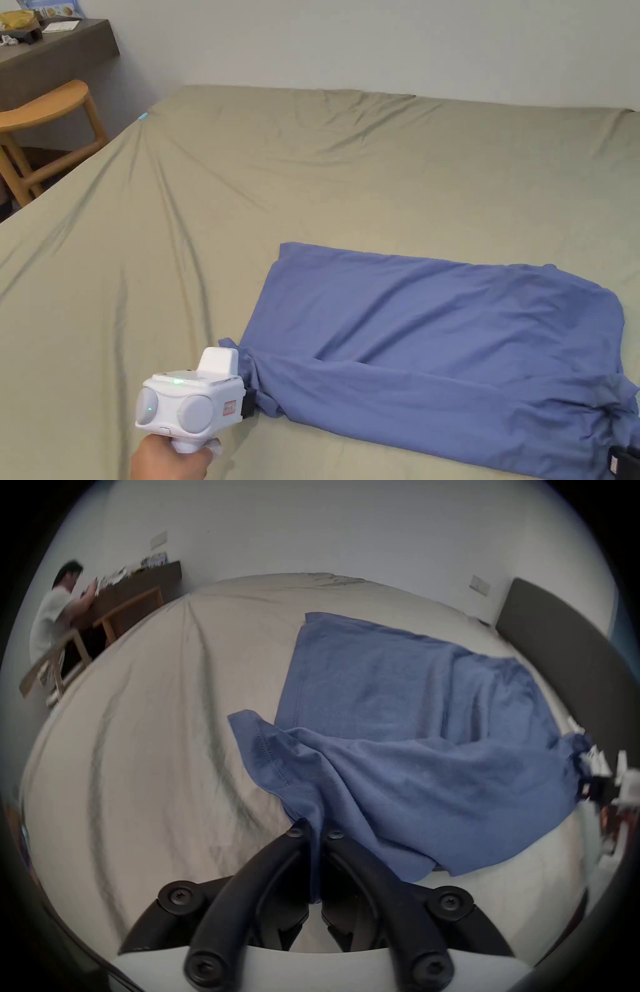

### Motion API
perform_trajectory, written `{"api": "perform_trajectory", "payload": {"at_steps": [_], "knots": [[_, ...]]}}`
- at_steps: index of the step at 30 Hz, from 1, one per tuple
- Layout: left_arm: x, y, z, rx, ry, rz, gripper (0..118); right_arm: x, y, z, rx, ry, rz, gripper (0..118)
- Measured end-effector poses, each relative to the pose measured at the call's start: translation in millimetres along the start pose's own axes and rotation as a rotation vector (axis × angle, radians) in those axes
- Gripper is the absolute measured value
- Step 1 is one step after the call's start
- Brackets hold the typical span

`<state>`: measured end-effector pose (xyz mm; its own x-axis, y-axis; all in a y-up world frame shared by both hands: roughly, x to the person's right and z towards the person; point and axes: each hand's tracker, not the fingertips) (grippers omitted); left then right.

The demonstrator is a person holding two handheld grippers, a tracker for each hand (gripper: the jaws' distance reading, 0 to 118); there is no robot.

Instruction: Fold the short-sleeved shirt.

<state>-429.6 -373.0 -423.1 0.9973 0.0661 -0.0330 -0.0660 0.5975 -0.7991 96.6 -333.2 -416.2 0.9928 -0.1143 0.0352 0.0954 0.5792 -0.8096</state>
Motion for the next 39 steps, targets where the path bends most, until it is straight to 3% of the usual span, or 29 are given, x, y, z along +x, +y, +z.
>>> {"api": "perform_trajectory", "payload": {"at_steps": [2,9,13,16,22,31,33,35,36,37,39], "knots": [[-10.3,4.4,9.2,0.016,-0.057,0.105,5,0.9,1.2,4.9,0.01,0.003,-0.016,12],[-32.3,13.0,58.8,0.108,-0.153,0.236,4,2.5,5.8,54.2,0.082,0.029,0.007,12],[-36.1,9.0,85.8,0.108,-0.161,0.204,4,2.3,2.6,88.6,0.105,0.05,0.016,12],[-36.0,-1.6,105.4,0.102,-0.144,0.136,4,5.7,-6.8,112.9,0.116,0.01,0.063,12],[-50.3,-47.1,138.7,0.091,-0.158,0.163,4,30.2,-53.4,149.6,0.074,-0.013,0.081,12],[-36.6,-137.7,110.6,-0.043,-0.131,0.163,5,56.9,-145.8,95.2,-0.089,-0.027,-0.011,12],[-39.0,-135.8,112.8,-0.003,-0.146,0.182,21,60.4,-148.7,91.5,-0.086,-0.028,-0.032,31],[-37.9,-125.1,121.8,-0.021,-0.11,0.152,70,61.1,-140.8,98.9,-0.073,-0.107,-0.016,71],[-38.0,-120.2,128.3,-0.01,-0.069,0.112,81,59.1,-132.3,109.5,-0.041,-0.163,0.011,80],[-38.0,-113.0,140.1,0.032,-0.072,0.088,85,58.2,-124.1,121.6,0.003,-0.187,0.039,80],[-29.9,-93.4,173.8,0.171,-0.116,0.079,87,49.0,-105.4,157.2,0.159,-0.161,0.07,81]]}}
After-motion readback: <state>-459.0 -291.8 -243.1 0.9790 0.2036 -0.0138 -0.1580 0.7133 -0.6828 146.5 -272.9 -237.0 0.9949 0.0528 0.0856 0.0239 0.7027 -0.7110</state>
